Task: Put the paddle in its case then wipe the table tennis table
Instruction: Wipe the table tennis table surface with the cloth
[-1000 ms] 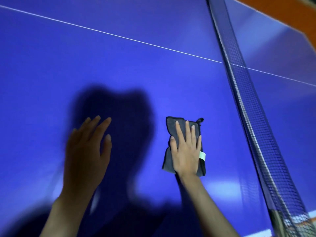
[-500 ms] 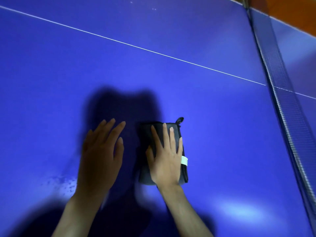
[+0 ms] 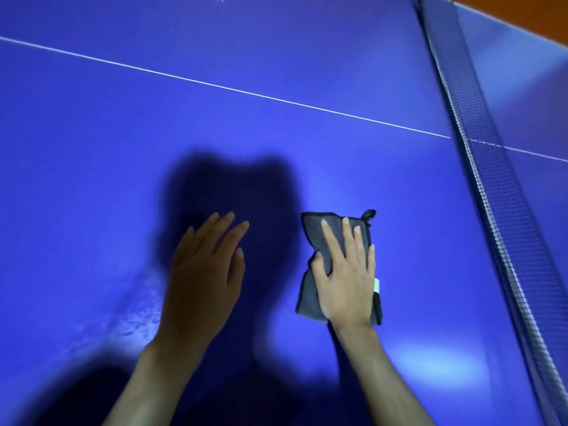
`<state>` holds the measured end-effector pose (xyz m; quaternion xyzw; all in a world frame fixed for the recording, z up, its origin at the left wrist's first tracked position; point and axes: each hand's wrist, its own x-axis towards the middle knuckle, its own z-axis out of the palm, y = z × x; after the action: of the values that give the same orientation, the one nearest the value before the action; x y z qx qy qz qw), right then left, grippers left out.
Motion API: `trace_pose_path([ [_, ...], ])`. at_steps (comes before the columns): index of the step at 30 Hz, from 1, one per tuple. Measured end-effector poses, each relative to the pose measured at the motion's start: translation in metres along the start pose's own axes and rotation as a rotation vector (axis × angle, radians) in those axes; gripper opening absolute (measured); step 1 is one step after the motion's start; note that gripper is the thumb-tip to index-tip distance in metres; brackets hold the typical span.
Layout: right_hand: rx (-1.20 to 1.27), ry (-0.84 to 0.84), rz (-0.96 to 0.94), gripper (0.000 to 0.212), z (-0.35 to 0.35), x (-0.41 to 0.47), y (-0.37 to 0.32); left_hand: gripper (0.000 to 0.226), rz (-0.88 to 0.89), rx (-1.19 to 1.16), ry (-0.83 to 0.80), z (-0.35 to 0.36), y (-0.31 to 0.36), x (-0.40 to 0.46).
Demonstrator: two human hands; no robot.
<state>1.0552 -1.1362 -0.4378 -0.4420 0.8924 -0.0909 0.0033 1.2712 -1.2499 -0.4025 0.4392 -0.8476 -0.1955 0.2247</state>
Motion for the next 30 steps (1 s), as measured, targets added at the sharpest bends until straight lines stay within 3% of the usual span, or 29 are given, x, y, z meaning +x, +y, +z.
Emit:
trace_pose_path([
  [11, -0.017, -0.003, 0.154, 0.064, -0.04, 0.03, 0.232, 0.05, 0.053, 0.011, -0.056, 0.09, 0.107, 0.051],
  [16, 0.023, -0.06, 0.216, 0.061, -0.057, 0.039, 0.306, 0.051, 0.013, 0.041, -0.103, 0.103, 0.126, 0.064],
  [23, 0.106, -0.129, 0.28, 0.055, -0.065, 0.069, 0.328, 0.052, -0.036, 0.051, -0.139, 0.098, 0.125, 0.072],
  [30, -0.021, -0.017, 0.186, 0.064, -0.038, 0.076, 0.254, 0.05, -0.065, 0.022, -0.099, 0.084, 0.097, 0.063],
])
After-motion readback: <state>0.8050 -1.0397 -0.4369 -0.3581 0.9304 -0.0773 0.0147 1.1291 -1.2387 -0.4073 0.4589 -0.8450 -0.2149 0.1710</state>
